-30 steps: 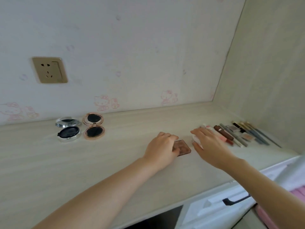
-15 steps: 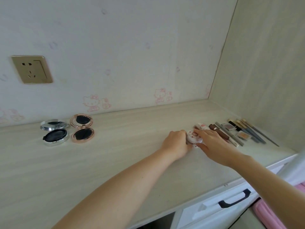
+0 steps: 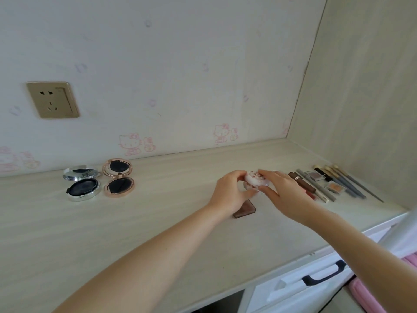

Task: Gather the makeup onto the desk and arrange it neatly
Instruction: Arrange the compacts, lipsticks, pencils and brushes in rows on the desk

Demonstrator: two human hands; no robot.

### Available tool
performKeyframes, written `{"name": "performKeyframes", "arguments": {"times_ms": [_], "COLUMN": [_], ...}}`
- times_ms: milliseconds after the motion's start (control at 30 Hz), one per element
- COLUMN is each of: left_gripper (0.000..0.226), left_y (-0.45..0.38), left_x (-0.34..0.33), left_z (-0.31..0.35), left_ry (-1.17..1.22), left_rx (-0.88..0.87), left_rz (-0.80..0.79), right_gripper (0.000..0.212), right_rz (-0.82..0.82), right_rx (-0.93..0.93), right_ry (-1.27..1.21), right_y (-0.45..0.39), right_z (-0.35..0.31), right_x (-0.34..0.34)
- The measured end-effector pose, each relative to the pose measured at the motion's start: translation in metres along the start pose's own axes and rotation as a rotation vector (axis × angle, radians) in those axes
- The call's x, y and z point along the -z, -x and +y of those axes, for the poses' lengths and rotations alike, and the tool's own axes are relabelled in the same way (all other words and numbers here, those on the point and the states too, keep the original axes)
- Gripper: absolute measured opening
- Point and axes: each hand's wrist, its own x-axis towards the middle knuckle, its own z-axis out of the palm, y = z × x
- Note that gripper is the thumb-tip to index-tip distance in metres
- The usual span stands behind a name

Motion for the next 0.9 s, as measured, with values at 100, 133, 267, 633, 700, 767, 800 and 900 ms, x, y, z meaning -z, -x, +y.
{"name": "performKeyframes", "arguments": {"times_ms": [100, 133, 267, 633, 700, 767, 800, 900], "left_gripper": [0.048, 0.048, 0.046, 0.043, 0.042, 0.041, 0.041, 0.045], "left_y": [0.008, 0.012, 0.032, 0.089, 0.1, 0.111, 0.116, 0.134], "left_x": [0.018, 0.024, 0.054, 0.141, 0.156, 0.17, 0.177, 0.196], "left_z": [-0.001, -0.001, -0.006, -0.034, -0.039, -0.046, -0.05, -0.064], "left_ry": [0.074, 0.099, 0.234, 0.358, 0.391, 0.422, 0.426, 0.438], "left_rx": [-0.016, -0.021, -0.016, 0.028, 0.049, 0.082, 0.103, 0.174], "left_rz": [0.052, 0.06, 0.079, 0.121, 0.142, 0.179, 0.197, 0.232], "right_gripper": [0.048, 0.047, 0.045, 0.035, 0.036, 0.035, 0.034, 0.034], "right_rz": [0.011, 0.012, -0.018, -0.043, -0.058, -0.085, -0.101, -0.153], "right_rx": [0.013, 0.02, 0.055, 0.132, 0.141, 0.169, 0.186, 0.235], "right_ry": [-0.055, -0.068, -0.16, -0.418, -0.457, -0.479, -0.489, -0.48], "right_y": [-0.002, -0.002, 0.0, -0.004, -0.004, -0.002, -0.001, 0.003], "right_z": [-0.018, -0.024, -0.053, -0.147, -0.165, -0.18, -0.188, -0.207], "right_x": [0.002, 0.003, 0.002, -0.036, -0.044, -0.052, -0.056, -0.068]}}
